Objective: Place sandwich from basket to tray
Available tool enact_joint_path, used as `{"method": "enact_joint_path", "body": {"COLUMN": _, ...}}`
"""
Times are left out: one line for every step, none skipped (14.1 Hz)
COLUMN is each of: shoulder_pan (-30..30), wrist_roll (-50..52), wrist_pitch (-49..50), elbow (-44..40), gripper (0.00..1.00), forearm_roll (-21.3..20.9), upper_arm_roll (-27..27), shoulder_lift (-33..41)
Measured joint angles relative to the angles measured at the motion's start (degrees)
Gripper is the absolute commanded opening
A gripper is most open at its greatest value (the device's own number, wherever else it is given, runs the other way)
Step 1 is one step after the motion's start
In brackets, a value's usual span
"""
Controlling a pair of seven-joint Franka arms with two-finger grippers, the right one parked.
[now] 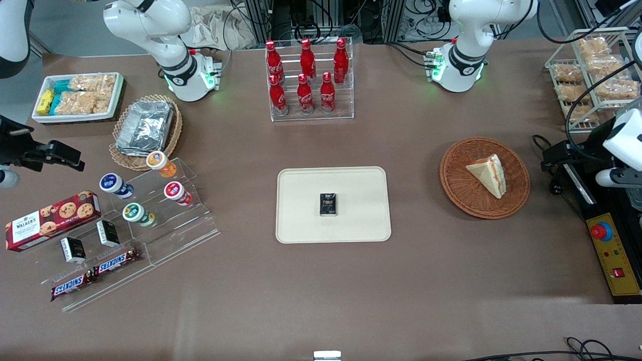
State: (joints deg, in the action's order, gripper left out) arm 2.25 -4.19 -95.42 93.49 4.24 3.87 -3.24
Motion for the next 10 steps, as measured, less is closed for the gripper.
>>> {"method": "enact_joint_path", "body": {"shoulder_pan": 0.0, "wrist_roll": 0.0, "wrist_pitch": 0.2, "elbow": 0.0, "gripper": 1.00, "forearm_roll": 0.0, "upper_arm_roll": 0.0, "shoulder_lift": 0.0}}
{"method": "enact_joint_path", "body": {"shoulder_pan": 0.1, "wrist_roll": 0.0, "wrist_pitch": 0.9, "elbow": 0.0, "gripper": 1.00, "forearm_roll": 0.0, "upper_arm_roll": 0.0, "shoulder_lift": 0.0}}
{"method": "enact_joint_path", "body": {"shoulder_pan": 0.2, "wrist_roll": 0.0, "wrist_pitch": 1.8, "elbow": 0.0, "gripper": 1.00, "forearm_roll": 0.0, "upper_arm_roll": 0.0, "shoulder_lift": -0.1}}
{"method": "enact_joint_path", "body": {"shoulder_pan": 0.2, "wrist_roll": 0.0, "wrist_pitch": 2.2, "elbow": 0.0, "gripper": 1.00, "forearm_roll": 0.0, "upper_arm_roll": -0.1, "shoulder_lift": -0.1}}
{"method": "enact_joint_path", "body": {"shoulder_pan": 0.2, "wrist_roll": 0.0, "wrist_pitch": 2.6, "elbow": 0.0, "gripper": 1.00, "forearm_roll": 0.0, "upper_arm_roll": -0.1, "shoulder_lift": -0.1}}
{"method": "enact_joint_path", "body": {"shoulder_pan": 0.2, "wrist_roll": 0.1, "wrist_pitch": 3.0, "elbow": 0.1, "gripper": 1.00, "forearm_roll": 0.0, "upper_arm_roll": -0.1, "shoulder_lift": -0.1}}
{"method": "enact_joint_path", "body": {"shoulder_pan": 0.2, "wrist_roll": 0.3, "wrist_pitch": 3.1, "elbow": 0.2, "gripper": 1.00, "forearm_roll": 0.0, "upper_arm_roll": -0.1, "shoulder_lift": -0.1}}
{"method": "enact_joint_path", "body": {"shoulder_pan": 0.3, "wrist_roll": 0.5, "wrist_pitch": 3.2, "elbow": 0.2, "gripper": 1.00, "forearm_roll": 0.0, "upper_arm_roll": -0.1, "shoulder_lift": -0.1}}
{"method": "enact_joint_path", "body": {"shoulder_pan": 0.3, "wrist_roll": 0.8, "wrist_pitch": 3.2, "elbow": 0.2, "gripper": 1.00, "forearm_roll": -0.1, "upper_arm_roll": -0.1, "shoulder_lift": 0.0}}
{"method": "enact_joint_path", "body": {"shoulder_pan": 0.3, "wrist_roll": 0.9, "wrist_pitch": 3.3, "elbow": 0.2, "gripper": 1.00, "forearm_roll": -0.2, "upper_arm_roll": -0.1, "shoulder_lift": 0.0}}
